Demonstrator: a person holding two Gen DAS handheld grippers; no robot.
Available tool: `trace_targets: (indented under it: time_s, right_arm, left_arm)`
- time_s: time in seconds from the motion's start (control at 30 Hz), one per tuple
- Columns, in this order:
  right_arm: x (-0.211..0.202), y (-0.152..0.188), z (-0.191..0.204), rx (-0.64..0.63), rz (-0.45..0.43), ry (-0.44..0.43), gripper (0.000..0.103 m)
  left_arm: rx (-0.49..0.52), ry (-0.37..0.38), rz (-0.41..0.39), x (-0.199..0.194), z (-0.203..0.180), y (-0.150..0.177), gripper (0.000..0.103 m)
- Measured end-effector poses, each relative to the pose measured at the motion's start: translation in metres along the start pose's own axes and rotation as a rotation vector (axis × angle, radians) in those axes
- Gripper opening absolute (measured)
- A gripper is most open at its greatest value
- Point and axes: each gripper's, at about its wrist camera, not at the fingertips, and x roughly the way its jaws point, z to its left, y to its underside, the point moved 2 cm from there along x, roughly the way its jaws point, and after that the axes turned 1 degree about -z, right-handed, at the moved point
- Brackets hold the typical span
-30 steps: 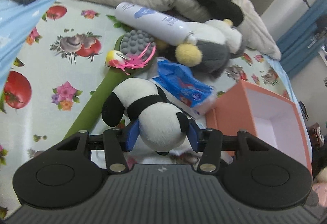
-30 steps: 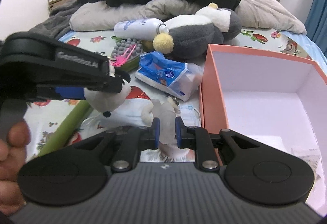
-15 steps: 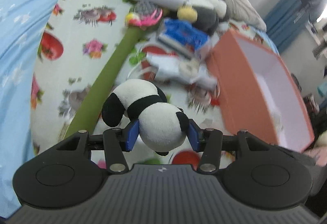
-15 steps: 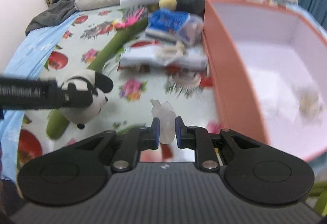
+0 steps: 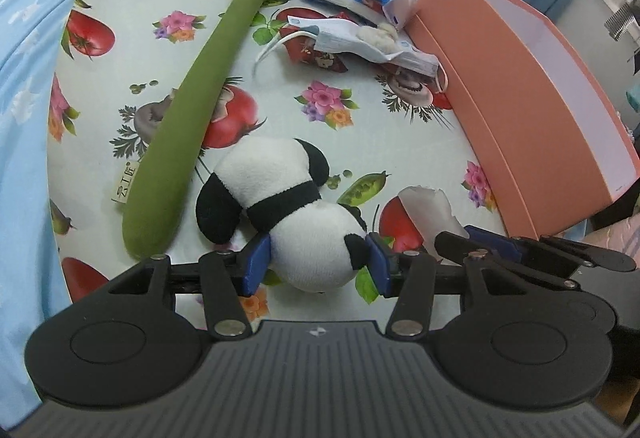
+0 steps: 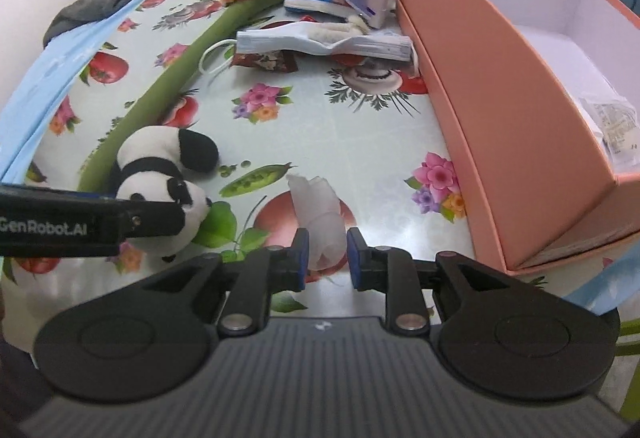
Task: Organize soft objects
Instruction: 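Close the right tool on the clear plastic piece while the left tool holds the panda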
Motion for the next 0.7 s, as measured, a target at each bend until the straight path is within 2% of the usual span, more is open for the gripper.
trace_targets:
  time_s: [0.07, 0.17, 0.33, 0.4, 0.7]
  right_arm:
    - [-0.001, -0.001, 0.0, -0.011, -0.002, -0.005, 0.027]
    - [-0.002, -0.001, 0.0, -0.021, -0.007, -0.018, 0.031]
    - [-0.011, 0.003, -0.002, -0.043, -0.037, -0.053, 0.063]
    - [-0.015, 0.006, 0.001, -0.084, -0.065, -0.052, 0.067]
    - [-0.015, 0.006, 0.007, -0.17, -0.082, -0.052, 0.069]
  left_arm:
    - [-0.003, -0.004, 0.002, -0.001, 0.0, 0.001, 0.061]
    - [-0.059, 0.002, 0.009, -0.004, 0.004, 0.002, 0.069]
    - [-0.142, 0.004, -0.025, -0.019, 0.007, 0.008, 0.072]
    - [-0.181, 0.013, -0.052, -0.026, 0.009, 0.011, 0.072]
    - [-0.384, 0.014, -0.119, -0.042, 0.02, 0.031, 0.074]
